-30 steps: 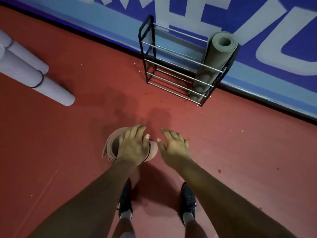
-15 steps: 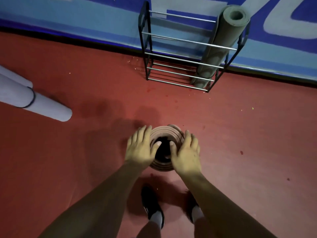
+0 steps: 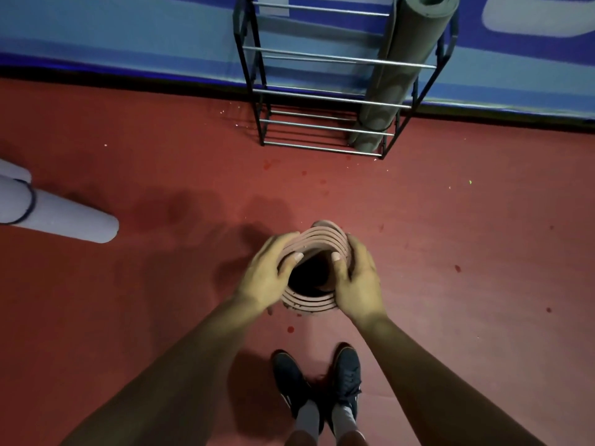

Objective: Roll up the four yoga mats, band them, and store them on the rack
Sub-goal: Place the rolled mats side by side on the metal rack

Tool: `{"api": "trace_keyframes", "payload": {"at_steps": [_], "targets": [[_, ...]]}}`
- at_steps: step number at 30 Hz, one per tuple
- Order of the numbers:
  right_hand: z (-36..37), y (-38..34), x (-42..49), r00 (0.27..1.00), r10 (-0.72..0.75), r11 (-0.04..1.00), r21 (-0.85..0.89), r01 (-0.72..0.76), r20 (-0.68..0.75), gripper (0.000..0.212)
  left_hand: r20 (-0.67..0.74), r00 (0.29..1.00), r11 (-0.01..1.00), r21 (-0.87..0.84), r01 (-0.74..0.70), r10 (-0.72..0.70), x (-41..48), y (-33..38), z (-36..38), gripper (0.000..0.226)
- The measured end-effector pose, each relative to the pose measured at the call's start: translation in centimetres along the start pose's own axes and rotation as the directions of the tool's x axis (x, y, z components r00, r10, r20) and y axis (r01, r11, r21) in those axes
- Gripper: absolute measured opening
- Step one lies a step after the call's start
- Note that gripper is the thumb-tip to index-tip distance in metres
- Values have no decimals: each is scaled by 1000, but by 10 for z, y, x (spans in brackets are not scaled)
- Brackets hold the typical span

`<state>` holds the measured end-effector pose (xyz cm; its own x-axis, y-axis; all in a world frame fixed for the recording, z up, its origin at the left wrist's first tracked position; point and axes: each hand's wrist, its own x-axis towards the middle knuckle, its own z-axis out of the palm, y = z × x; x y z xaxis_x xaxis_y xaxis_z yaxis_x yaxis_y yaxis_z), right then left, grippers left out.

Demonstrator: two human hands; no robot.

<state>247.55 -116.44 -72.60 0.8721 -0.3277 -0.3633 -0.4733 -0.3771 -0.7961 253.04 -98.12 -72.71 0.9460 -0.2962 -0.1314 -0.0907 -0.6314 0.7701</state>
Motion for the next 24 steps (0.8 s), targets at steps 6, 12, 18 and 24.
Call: {"api": "trace_keyframes", "payload": {"at_steps": [6, 12, 18, 24], "targets": [[-5, 10, 4, 999, -8, 961, 276, -3, 37, 31, -181, 978, 983, -168, 76, -107, 0, 7, 22, 31], [5, 6, 10, 1000, -19, 945, 326, 21, -9, 34, -349, 913, 954, -278, 116, -212, 5, 14, 51, 38], [8, 2, 19, 999, -28, 906, 423, 14, 28, 41, -384, 879, 921, -366, 135, -282, 14, 27, 68, 52], [-3, 0, 31, 999, -14, 892, 451, -11, 52, 36, -360, 882, 904, -402, 146, -303, 26, 36, 75, 50]]}}
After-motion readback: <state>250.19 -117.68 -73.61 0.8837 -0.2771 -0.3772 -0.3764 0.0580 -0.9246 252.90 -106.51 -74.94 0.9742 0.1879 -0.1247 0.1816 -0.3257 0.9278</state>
